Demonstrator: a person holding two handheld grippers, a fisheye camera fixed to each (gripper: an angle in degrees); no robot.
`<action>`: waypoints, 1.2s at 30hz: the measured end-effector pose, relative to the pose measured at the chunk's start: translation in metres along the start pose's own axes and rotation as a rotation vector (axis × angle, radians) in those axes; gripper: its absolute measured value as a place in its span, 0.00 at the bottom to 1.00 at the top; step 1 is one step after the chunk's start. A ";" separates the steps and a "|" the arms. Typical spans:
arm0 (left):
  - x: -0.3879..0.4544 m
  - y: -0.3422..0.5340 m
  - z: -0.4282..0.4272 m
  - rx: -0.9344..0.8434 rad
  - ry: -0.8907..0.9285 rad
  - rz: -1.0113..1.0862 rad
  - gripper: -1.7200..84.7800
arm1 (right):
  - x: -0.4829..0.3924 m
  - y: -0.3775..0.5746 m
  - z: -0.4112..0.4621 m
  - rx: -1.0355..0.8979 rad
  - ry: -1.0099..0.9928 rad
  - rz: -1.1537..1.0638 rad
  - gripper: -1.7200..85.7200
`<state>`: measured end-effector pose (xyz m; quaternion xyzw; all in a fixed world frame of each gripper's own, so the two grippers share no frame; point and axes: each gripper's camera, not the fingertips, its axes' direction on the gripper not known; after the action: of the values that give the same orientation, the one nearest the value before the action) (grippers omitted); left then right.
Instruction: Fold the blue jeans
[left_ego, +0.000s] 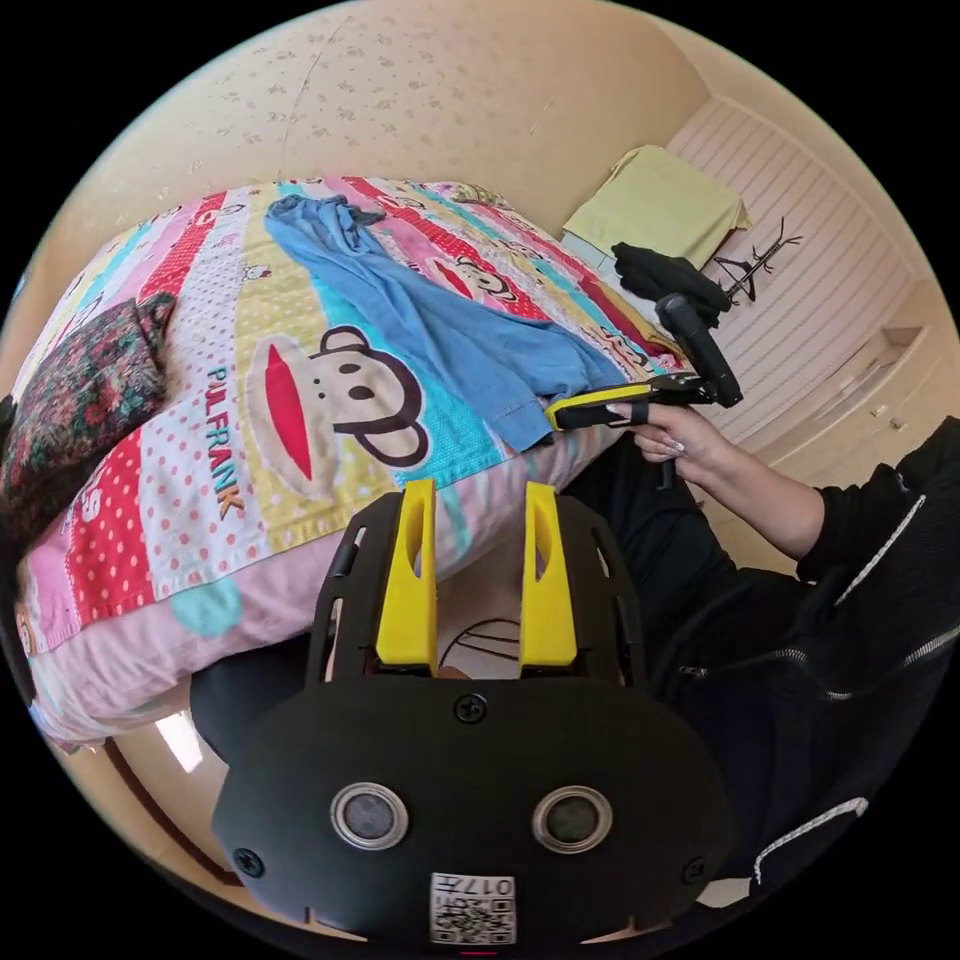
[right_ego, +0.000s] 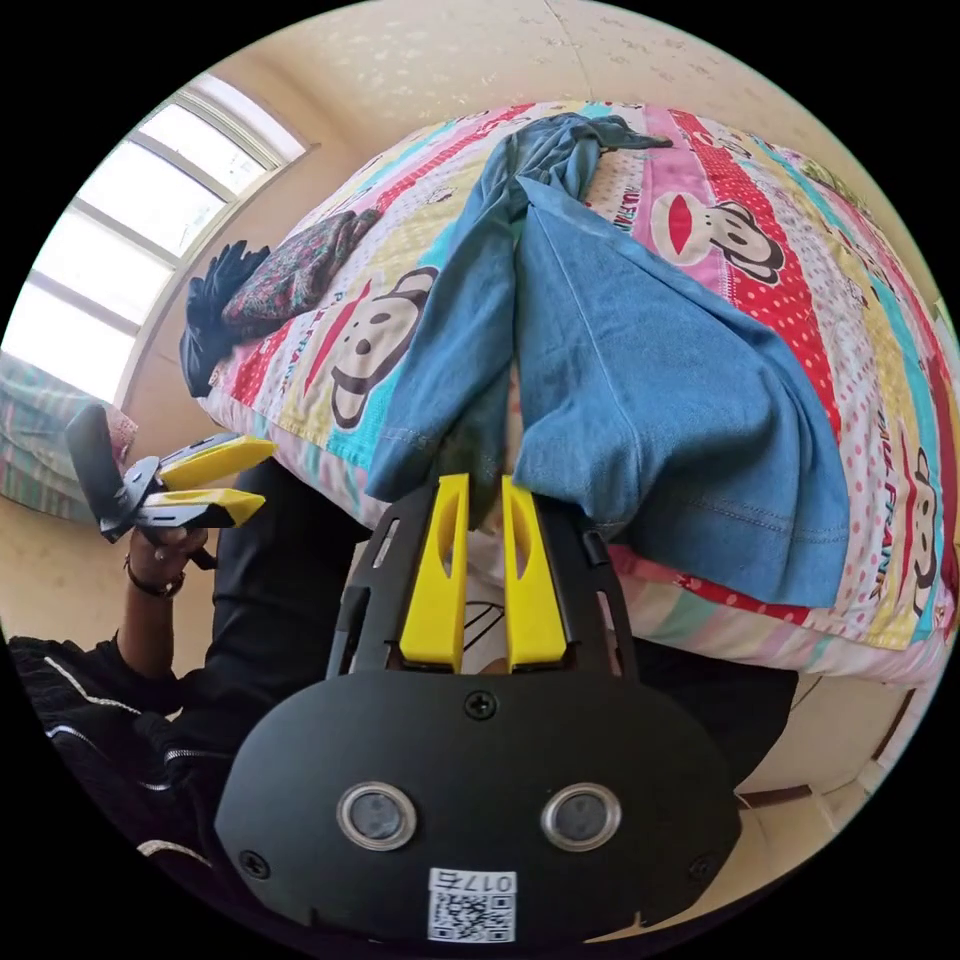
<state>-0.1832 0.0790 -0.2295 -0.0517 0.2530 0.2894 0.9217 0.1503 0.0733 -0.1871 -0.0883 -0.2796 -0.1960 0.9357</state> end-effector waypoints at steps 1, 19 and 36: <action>0.011 -0.011 0.010 0.002 -0.045 0.036 0.17 | -0.001 0.001 -0.001 0.001 0.010 -0.002 0.09; 0.028 -0.042 -0.111 0.205 -0.144 -0.034 0.02 | -0.093 0.030 -0.050 0.130 0.019 -0.344 0.17; 0.009 -0.020 -0.162 0.154 -0.243 -0.055 0.06 | -0.111 0.030 -0.074 0.200 0.017 -0.286 0.04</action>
<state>-0.2362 0.0275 -0.3754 0.0477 0.1597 0.2480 0.9543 0.1144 0.1156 -0.3121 0.0477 -0.2994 -0.2990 0.9048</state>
